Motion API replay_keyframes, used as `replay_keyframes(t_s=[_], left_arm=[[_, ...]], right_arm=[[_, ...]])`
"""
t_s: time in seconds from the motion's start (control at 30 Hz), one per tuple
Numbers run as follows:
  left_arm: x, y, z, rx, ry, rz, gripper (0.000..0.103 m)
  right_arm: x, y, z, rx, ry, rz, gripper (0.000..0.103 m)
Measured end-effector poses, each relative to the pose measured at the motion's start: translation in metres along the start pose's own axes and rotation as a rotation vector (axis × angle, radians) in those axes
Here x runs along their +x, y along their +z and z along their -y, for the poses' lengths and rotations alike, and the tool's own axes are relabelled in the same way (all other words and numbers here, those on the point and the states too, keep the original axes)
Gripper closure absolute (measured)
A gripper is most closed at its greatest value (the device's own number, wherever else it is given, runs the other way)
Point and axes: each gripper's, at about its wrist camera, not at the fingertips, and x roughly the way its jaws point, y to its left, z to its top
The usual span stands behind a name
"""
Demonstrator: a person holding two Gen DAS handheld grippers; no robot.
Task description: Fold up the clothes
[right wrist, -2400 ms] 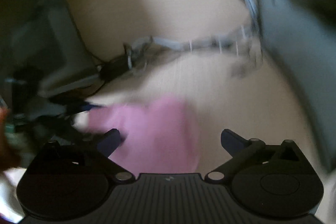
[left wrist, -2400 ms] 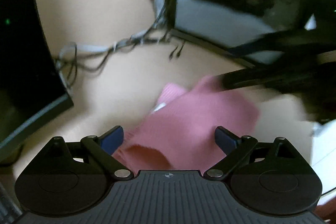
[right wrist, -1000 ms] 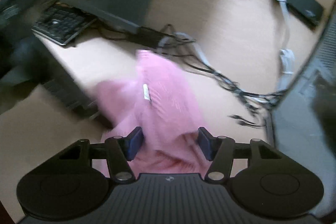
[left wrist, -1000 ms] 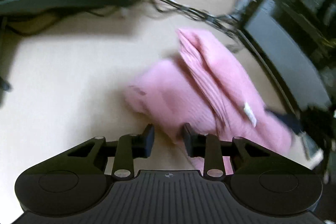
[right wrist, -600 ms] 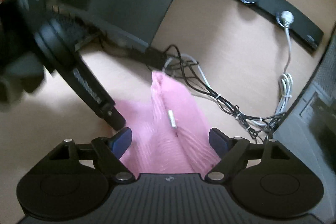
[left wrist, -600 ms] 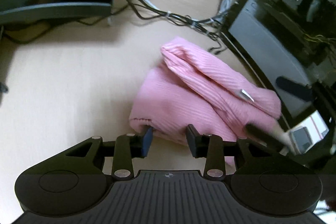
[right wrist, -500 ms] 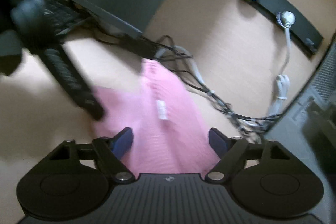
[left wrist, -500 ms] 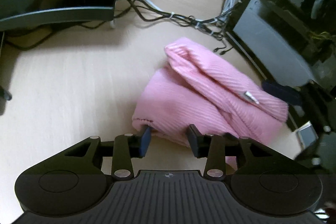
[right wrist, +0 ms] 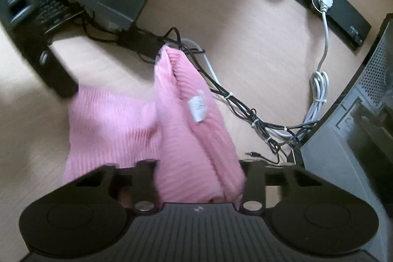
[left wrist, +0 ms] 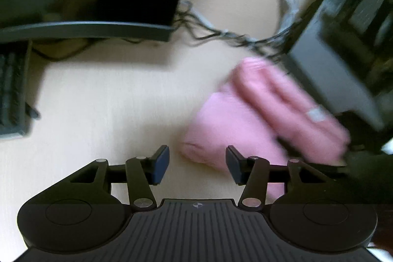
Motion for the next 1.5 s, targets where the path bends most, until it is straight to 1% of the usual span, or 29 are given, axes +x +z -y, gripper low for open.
replay_keyframes(t_s=[0.03,0.07,0.1,0.13,0.2,0.27,0.33,0.4,0.47,0.53,0.6,0.67,0.73,0.8,0.87,0.9,0.97,1.0,1.07,1.13,1.23,1.33,1.37,1.4,1.47,1.5], left_arm=[[0.002,0.000,0.002,-0.007,-0.023,-0.011,0.050],[0.004,0.000,0.003,-0.014,-0.047,-0.022,0.053],[0.007,0.000,0.005,-0.021,-0.070,-0.034,0.057],[0.009,0.000,0.006,-0.028,-0.093,-0.045,0.059],[0.013,0.000,0.010,-0.043,-0.140,-0.067,0.067],[0.019,0.000,0.011,-0.061,-0.182,-0.085,0.067],[0.024,-0.001,0.006,-0.088,-0.208,-0.087,0.067],[0.021,-0.003,0.001,-0.103,-0.219,-0.081,0.068],[0.010,-0.005,-0.006,-0.131,-0.211,-0.075,0.068],[-0.008,-0.009,-0.011,-0.141,-0.175,-0.053,0.065],[-0.028,-0.010,-0.018,-0.147,-0.143,-0.016,0.061],[-0.051,-0.006,-0.024,-0.164,-0.138,0.037,0.058],[-0.065,0.003,-0.024,-0.168,-0.163,0.088,0.057],[-0.077,0.013,-0.021,-0.168,-0.199,0.138,0.055],[-0.077,0.023,-0.013,-0.155,-0.241,0.158,0.055],[-0.072,0.027,-0.007,-0.141,-0.258,0.156,0.056],[-0.054,0.031,0.001,-0.093,-0.251,0.124,0.058],[-0.043,0.032,0.004,-0.069,-0.231,0.101,0.060],[-0.026,0.029,0.005,-0.036,-0.180,0.057,0.062],[-0.017,0.025,0.003,-0.024,-0.160,0.036,0.062],[-0.008,0.026,0.006,-0.019,-0.148,0.030,0.062],[-0.002,0.025,0.011,-0.006,-0.118,0.030,0.062],[-0.002,0.025,0.013,-0.003,-0.106,0.033,0.061],[-0.002,0.023,0.014,-0.003,-0.095,0.038,0.061],[-0.003,0.019,0.016,-0.017,-0.070,0.054,0.059],[-0.007,0.017,0.016,-0.034,-0.054,0.064,0.056]], right_arm=[[-0.003,0.004,0.004,-0.010,0.007,0.004,0.076],[-0.007,0.009,0.009,-0.023,0.015,0.009,0.077],[-0.017,0.016,0.012,-0.044,0.027,0.025,0.078],[-0.031,0.023,0.013,-0.078,0.044,0.053,0.078],[-0.055,0.030,0.004,-0.164,0.071,0.102,0.078],[-0.067,0.025,-0.013,-0.238,0.097,0.106,0.078],[-0.059,0.009,-0.036,-0.290,0.108,0.068,0.077],[-0.045,-0.007,-0.054,-0.330,0.090,0.025,0.074],[-0.036,-0.017,-0.068,-0.381,0.053,0.028,0.070],[-0.032,-0.016,-0.069,-0.371,0.045,0.033,0.070],[-0.027,-0.015,-0.069,-0.360,0.039,0.038,0.070],[-0.025,-0.012,-0.066,-0.344,0.039,0.037,0.069],[-0.026,-0.012,-0.066,-0.349,0.034,0.038,0.067],[-0.030,-0.013,-0.066,-0.359,0.027,0.035,0.060],[-0.042,-0.010,-0.058,-0.309,0.040,0.024,0.038],[-0.050,-0.008,-0.052,-0.272,0.053,0.018,0.033],[-0.067,-0.005,-0.036,-0.187,0.085,0.013,0.017],[-0.076,-0.003,-0.025,-0.141,0.107,0.017,0.014],[-0.094,-0.003,-0.004,-0.063,0.157,0.030,0.003],[-0.110,0.000,0.016,0.011,0.210,0.056,0.000],[-0.119,0.010,0.040,0.122,0.292,0.104,0.000],[-0.098,0.017,0.050,0.168,0.294,0.107,0.000],[-0.081,0.018,0.047,0.146,0.262,0.093,0.000],[-0.060,0.015,0.040,0.116,0.221,0.065,0.000],[-0.016,-0.002,0.027,0.078,0.138,-0.051,0.000],[-0.004,-0.009,0.026,0.096,0.128,-0.086,0.000]])
